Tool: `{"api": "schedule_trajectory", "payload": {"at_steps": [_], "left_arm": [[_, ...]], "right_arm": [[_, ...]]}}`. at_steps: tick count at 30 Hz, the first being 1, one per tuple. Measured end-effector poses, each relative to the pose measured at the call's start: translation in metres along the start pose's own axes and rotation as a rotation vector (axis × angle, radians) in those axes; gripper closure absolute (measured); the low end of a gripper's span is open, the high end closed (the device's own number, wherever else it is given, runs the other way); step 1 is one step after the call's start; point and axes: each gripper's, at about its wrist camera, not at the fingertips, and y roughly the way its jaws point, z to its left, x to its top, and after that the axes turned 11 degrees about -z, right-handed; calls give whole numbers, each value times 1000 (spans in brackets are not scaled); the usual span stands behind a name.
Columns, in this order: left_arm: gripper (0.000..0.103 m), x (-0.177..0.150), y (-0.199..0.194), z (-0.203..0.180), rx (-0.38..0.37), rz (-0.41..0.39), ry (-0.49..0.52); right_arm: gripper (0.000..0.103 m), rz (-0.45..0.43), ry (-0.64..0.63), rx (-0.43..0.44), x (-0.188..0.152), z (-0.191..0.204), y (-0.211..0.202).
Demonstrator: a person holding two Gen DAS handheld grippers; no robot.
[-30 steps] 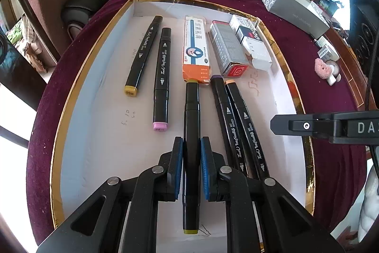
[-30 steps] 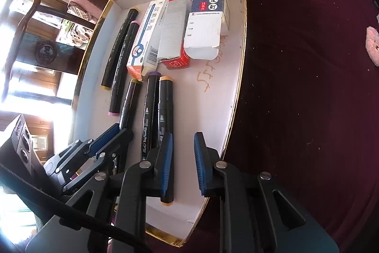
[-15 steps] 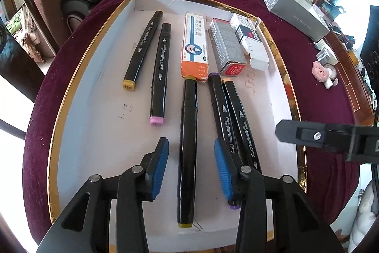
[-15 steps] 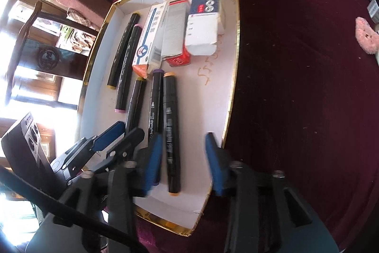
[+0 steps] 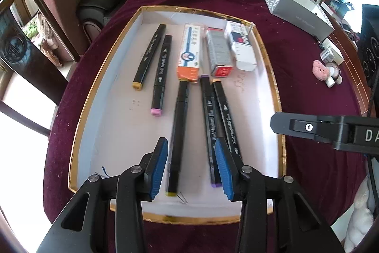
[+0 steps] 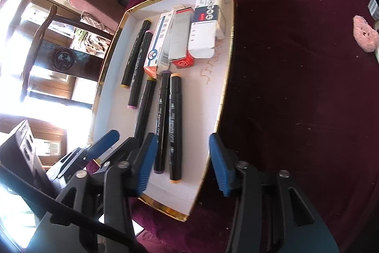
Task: Organize objects
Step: 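Withdraw both open grippers from the tray toward the tape roll and bottles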
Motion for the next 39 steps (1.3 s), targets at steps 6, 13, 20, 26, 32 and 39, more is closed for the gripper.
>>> {"api": "schedule_trajectory", "payload": {"at_steps": [6, 13, 20, 26, 32, 39], "left_arm": [[62, 1, -13, -32, 3, -12, 38], [62, 1, -19, -73, -8, -17, 78], [62, -3, -24, -108, -45, -25, 84], [62, -13, -21, -128, -66, 3, 65], [62, -23, -22, -144, -83, 18, 68], [62, -30, -21, -147, -84, 36, 43]], "right_arm": [[49, -22, 30, 16, -2, -21, -18], [48, -66, 100, 4, -6, -71, -52], [48, -140, 246, -95, -7, -164, -93], [48, -218, 358, -253, 4, -254, -137], [48, -272, 326, -315, 33, -279, -157], [48, -300, 257, -237, 75, -259, -143]]}}
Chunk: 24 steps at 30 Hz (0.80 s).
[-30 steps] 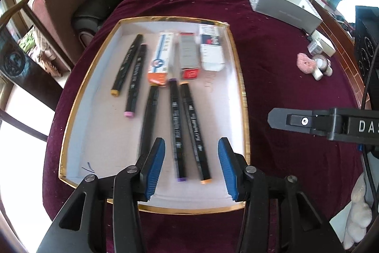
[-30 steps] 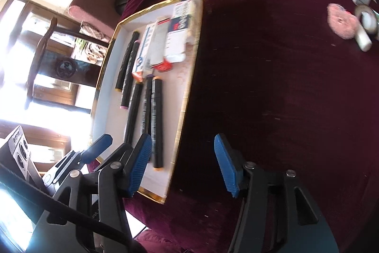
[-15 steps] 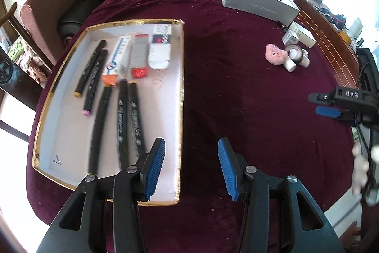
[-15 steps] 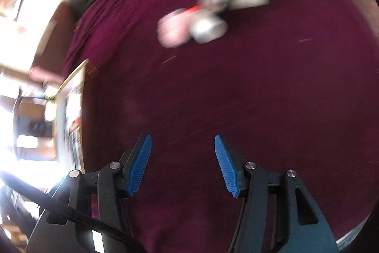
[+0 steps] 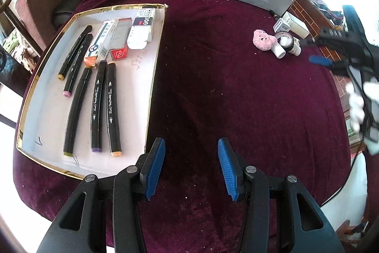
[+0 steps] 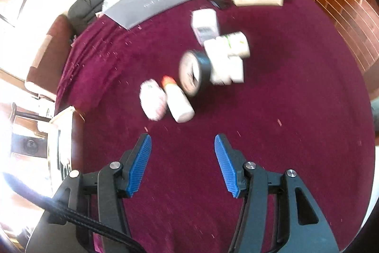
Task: Organize objects
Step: 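Withdraw both open grippers from the tray toward the tape roll and bottles, then grasp the white orange-capped dropper bottle with the left gripper while the right gripper reaches the black tape roll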
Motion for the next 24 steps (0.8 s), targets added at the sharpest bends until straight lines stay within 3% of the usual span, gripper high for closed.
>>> {"api": "schedule_trajectory", "payload": {"at_steps": [4, 9, 12, 13, 15, 18, 21, 22, 24], "left_arm": [[62, -4, -3, 6, 5, -2, -23], [62, -9, 0, 18, 21, 19, -72], [62, -12, 0, 19, 25, 22, -74], [62, -12, -1, 19, 23, 22, -71], [62, -15, -1, 18, 20, 26, -64], [62, -18, 0, 18, 9, 39, -69], [62, -18, 2, 17, 4, 41, -74], [62, -17, 3, 17, 2, 42, -76], [62, -15, 5, 15, 1, 44, -81]], "right_arm": [[48, -16, -5, 10, 22, 8, 10], [47, 32, -59, 55, 36, 35, 35], [47, -3, -144, -44, 47, 51, 53], [47, -47, -201, -142, 54, 56, 57], [47, -125, -257, -251, 63, 61, 59], [44, -53, -241, -317, 72, 48, 88], [42, -18, -229, -274, 68, 39, 99], [34, 35, -219, -212, 63, 43, 98], [34, 34, -268, -156, 56, 53, 89]]}}
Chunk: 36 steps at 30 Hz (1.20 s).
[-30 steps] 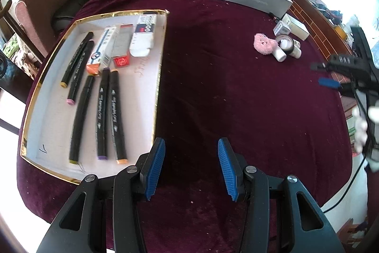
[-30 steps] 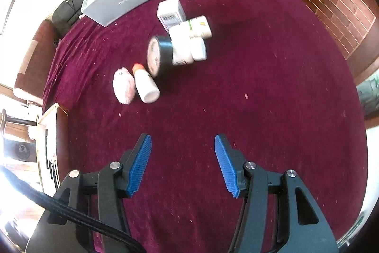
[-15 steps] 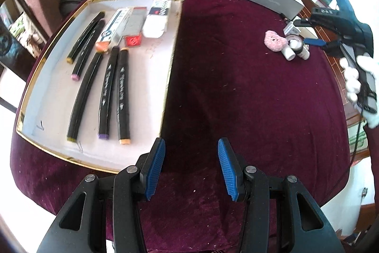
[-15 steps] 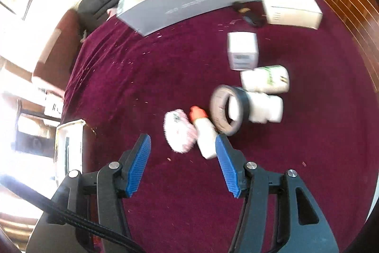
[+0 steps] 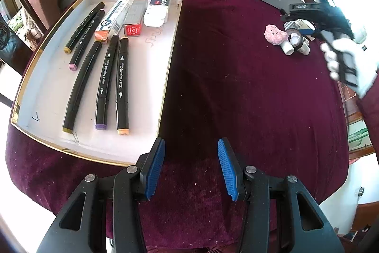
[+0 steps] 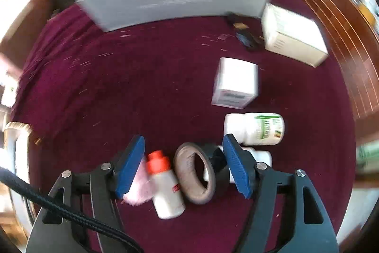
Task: Organize objects
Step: 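Grasp the white orange-capped dropper bottle with the left gripper while the right gripper reaches the black tape roll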
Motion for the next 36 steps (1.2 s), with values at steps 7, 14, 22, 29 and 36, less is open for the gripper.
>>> {"api": "schedule_trajectory", "payload": {"at_steps": [7, 14, 22, 29, 36], "left_arm": [[62, 3, 4, -7, -26, 0, 9], [62, 1, 7, -7, -32, 15, 0], [62, -3, 7, -9, -39, 25, -7], [62, 1, 5, -13, -63, -2, -9], [62, 20, 21, -17, -108, 1, -18]], "right_arm": [[40, 152, 23, 340, -24, 9, -23], [39, 92, 92, 233, -18, -10, -15], [37, 178, 173, 311, -33, 9, 19], [37, 342, 70, 483, -80, 43, 17], [39, 182, -69, 145, -93, 29, -9]]}}
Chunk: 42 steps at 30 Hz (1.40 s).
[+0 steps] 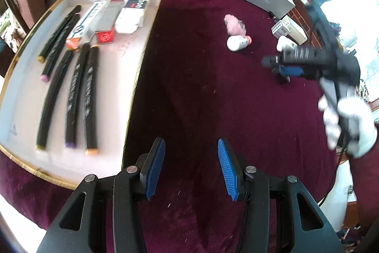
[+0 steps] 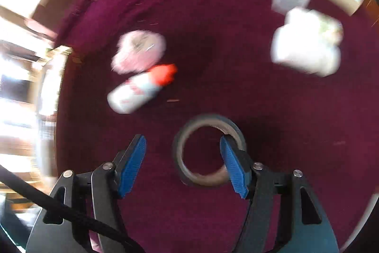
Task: Organize objects
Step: 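Grasp the white orange-capped dropper bottle with the left gripper while the right gripper reaches the black tape roll, then close the right gripper on the black tape roll rim while the left gripper holds the bottle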
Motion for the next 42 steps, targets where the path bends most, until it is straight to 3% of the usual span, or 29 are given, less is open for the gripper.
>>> {"api": "schedule_trajectory", "payload": {"at_steps": [1, 2, 7, 13, 16, 24, 26, 31, 36, 42], "left_arm": [[62, 7, 4, -2, -8, -7, -1], [62, 15, 8, -3, -12, -22, 6], [62, 54, 32, -28, 1, -114, 146], [63, 95, 94, -74, 3, -152, 328], [63, 102, 114, -83, 1, -131, 373], [65, 105, 151, -101, -15, -70, 344], [81, 103, 148, -96, -60, -32, 305], [81, 92, 125, -70, -120, 13, 215], [81, 72, 109, -56, -130, 6, 161], [71, 74, 119, -79, -52, -63, 263]], "right_arm": [[39, -8, -59, -79, -6, 4, -1], [39, -5, -87, -103, -11, 6, -1], [39, 3, -155, -111, -36, 12, -2], [37, -25, -52, -40, -37, -6, -8], [35, -35, 12, 7, -37, -13, -10], [35, -49, 88, 73, -30, -20, -10], [35, -47, 86, 81, -31, -18, -9], [35, -44, 75, 76, -34, -26, -15], [34, -54, 48, 46, -35, -20, -14], [31, -56, -2, -27, -38, -7, -11]]}}
